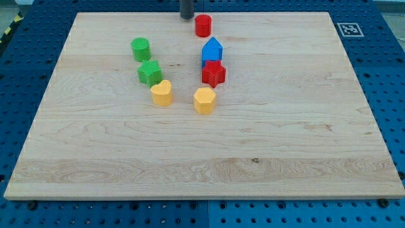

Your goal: Push the red circle to the blue triangle

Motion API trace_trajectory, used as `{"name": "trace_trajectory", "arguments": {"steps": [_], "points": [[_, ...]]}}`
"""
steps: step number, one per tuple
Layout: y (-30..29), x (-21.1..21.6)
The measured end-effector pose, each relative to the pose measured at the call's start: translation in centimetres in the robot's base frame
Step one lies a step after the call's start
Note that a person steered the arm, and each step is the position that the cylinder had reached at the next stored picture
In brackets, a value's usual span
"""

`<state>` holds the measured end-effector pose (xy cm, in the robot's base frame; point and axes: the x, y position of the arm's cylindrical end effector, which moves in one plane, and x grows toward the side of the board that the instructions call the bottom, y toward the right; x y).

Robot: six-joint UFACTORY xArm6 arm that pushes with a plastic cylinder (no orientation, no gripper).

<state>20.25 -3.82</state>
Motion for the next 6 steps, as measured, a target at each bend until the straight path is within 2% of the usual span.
{"name": "trace_trajectory", "arguments": {"steps": [3,6], "points": [[4.2,1.7],[2.4,3.3]]}}
